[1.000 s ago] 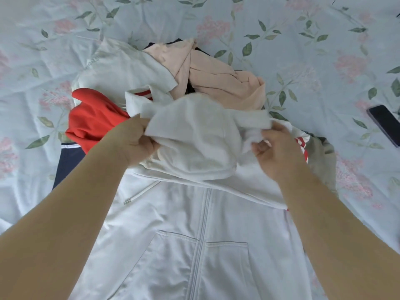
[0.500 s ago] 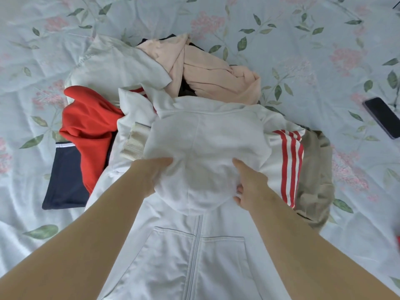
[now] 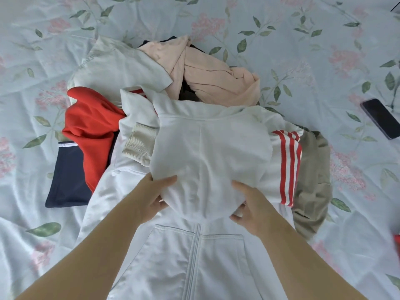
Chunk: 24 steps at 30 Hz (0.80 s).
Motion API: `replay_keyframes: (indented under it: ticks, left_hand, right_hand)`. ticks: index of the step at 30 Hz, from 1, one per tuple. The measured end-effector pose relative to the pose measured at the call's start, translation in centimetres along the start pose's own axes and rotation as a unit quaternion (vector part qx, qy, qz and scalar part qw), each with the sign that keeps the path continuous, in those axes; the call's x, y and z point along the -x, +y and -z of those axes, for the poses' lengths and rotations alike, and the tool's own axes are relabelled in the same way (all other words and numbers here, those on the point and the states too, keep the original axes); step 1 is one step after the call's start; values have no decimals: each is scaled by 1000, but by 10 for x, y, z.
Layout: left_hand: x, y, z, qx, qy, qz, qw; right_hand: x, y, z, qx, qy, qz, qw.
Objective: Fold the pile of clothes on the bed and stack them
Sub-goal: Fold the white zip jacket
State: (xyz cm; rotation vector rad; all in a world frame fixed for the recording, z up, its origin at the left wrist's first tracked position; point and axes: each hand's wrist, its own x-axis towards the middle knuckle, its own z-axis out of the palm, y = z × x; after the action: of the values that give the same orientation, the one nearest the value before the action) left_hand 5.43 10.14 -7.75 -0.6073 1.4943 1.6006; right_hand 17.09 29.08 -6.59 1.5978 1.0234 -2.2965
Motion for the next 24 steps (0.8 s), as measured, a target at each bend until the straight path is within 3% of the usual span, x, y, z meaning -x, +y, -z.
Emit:
replay_keyframes:
  ticks: [4,7,10,12,16,19,24]
  left_hand:
    - [1,-24,11,-130,137,-141,972]
    - [14,-51,11,-211,154,-224,939]
    - [35,-92,12,-336,178,-270,885]
    - [52,-126,19,-448,167,-281,832]
    - [96,-186,40,-664,17,-310,680]
    - [117,-219,65,-750,-40,-363,551]
    - [128,-246,108,-804,-110,-391,435]
  right_hand:
    - [-5,24,11,10,71,97,993]
    - [6,59,23,211,121,173,955]
    - [25,103,45,401,129,194,886]
    - [38,133,63,538,121,212,807]
    - [71,186,92,726,111,232,638]
    - [93,220,101,752,100,274,591]
    - [106,267,112,810,74,236,532]
